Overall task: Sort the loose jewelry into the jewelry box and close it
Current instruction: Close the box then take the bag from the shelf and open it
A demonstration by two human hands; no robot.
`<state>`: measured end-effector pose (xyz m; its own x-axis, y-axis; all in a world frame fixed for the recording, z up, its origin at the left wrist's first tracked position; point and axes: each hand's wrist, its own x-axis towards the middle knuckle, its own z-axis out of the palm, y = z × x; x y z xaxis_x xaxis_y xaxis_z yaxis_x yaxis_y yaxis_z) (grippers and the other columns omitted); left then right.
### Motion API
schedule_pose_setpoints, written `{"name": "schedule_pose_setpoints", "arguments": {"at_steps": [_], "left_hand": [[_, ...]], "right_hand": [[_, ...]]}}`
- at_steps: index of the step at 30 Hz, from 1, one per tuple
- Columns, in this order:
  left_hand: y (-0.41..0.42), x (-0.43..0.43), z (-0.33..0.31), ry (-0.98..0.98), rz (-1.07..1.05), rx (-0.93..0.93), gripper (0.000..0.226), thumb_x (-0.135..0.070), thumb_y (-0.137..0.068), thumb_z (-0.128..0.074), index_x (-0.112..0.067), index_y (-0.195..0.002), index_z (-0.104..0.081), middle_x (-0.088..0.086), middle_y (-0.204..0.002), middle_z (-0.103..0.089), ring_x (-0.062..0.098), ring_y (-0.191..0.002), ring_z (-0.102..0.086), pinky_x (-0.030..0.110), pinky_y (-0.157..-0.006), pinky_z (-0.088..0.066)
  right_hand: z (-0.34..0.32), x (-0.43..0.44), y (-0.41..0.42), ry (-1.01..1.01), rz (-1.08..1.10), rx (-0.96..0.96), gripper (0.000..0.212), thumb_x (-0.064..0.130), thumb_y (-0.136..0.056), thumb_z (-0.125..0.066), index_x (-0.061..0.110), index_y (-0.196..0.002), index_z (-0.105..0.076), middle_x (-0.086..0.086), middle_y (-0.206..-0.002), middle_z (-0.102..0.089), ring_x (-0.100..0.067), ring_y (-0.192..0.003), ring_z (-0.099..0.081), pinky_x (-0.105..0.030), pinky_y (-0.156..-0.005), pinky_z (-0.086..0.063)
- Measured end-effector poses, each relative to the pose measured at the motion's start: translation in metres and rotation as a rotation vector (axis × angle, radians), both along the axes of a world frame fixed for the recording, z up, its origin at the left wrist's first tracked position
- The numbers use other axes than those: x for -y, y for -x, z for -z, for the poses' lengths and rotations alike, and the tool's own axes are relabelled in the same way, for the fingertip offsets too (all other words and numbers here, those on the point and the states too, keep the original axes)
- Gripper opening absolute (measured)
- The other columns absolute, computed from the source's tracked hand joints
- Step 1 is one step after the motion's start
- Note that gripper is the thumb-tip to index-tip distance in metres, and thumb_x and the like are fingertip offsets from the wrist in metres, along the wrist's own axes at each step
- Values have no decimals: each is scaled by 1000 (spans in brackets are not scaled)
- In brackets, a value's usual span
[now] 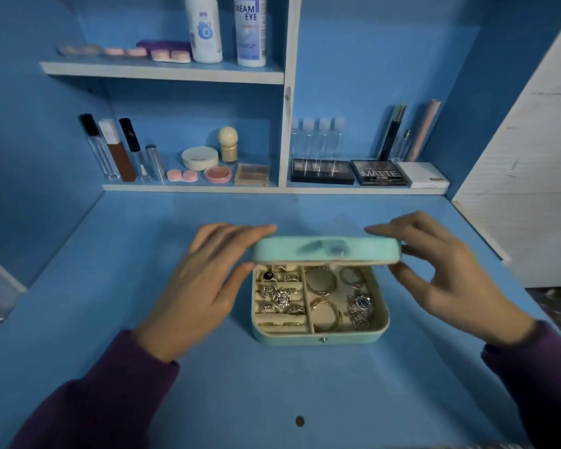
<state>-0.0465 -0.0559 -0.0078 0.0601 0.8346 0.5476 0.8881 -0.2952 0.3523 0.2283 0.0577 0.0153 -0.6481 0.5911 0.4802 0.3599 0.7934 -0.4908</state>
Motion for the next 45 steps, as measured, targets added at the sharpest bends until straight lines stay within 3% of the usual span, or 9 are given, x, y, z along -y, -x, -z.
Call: {"name": "schedule_pose_setpoints", "arguments": {"at_steps": [5, 9, 13, 18, 22, 24, 35, 41, 45], "left_hand": [[-1, 18, 25, -121, 0, -288, 45, -8, -90, -46, -21, -133, -44, -1, -128, -48, 24, -112, -46, 35, -98, -39], [4, 25, 37, -126, 10, -415, 62, 0, -78, -62, -22, -133, -46, 1, -132, -49, 25, -115, -47, 36, -96, -40], [3, 31, 37, -113, 42, -400, 41, -18, -92, -50, -22, -133, -48, 3, -132, -55, 25, -114, -49, 36, -95, -41], [-6, 38, 34, 4, 98, -250, 44, -40, -91, -50, -19, -130, -51, 4, -135, -50, 22, -115, -51, 29, -98, -40], [-13, 35, 37, 95, 43, -165, 49, -54, -86, -51, -24, -124, -49, 1, -138, -44, 17, -91, -62, 33, -66, -58], [-14, 34, 39, 104, 32, -168, 47, -53, -86, -50, -25, -123, -48, 1, -138, -44, 16, -83, -62, 33, -60, -58], [1, 6, 38, 112, -16, -45, 47, -51, -84, -53, -27, -123, -44, -5, -141, -39, 5, -103, -54, 22, -88, -47], [15, -22, 37, 168, -77, 63, 49, -30, -82, -70, -23, -126, -48, -9, -146, -36, 13, -121, -49, 33, -100, -42], [17, -26, 32, 162, -97, -60, 52, -21, -76, -78, -12, -122, -55, 4, -142, -45, 24, -123, -47, 43, -99, -45]], "right_hand": [[27, 16, -15, -152, -78, 88, 42, 13, -83, -46, 11, -123, -58, -4, -128, -53, -15, -122, -49, -22, -103, -37], [39, 18, -22, -250, -116, 169, 39, 12, -88, -47, 3, -125, -57, -8, -130, -54, -22, -125, -47, -28, -106, -36], [44, 21, -25, -246, -126, 195, 42, 11, -87, -47, 4, -127, -56, -8, -135, -51, -22, -129, -45, -29, -107, -36], [46, 24, -27, -223, -138, 250, 49, 20, -85, -54, 9, -133, -51, -10, -139, -45, -27, -130, -41, -32, -106, -36], [53, 21, -22, -280, -121, 265, 52, 35, -89, -57, 16, -136, -44, -14, -134, -44, -30, -126, -42, -37, -100, -41], [55, 21, -23, -293, -124, 253, 51, 34, -90, -57, 14, -136, -45, -14, -134, -45, -29, -126, -42, -37, -99, -42], [60, -12, 11, -259, -108, 187, 52, 24, -86, -64, 9, -133, -50, -16, -132, -44, -31, -126, -42, -40, -96, -45], [59, -34, 34, -204, -58, 159, 54, 23, -82, -66, 11, -132, -51, -15, -131, -46, -26, -126, -40, -24, -105, -32], [57, -34, 39, -192, -21, 190, 54, 25, -79, -66, 14, -129, -53, -12, -132, -46, -25, -125, -40, -32, -104, -36]]}}
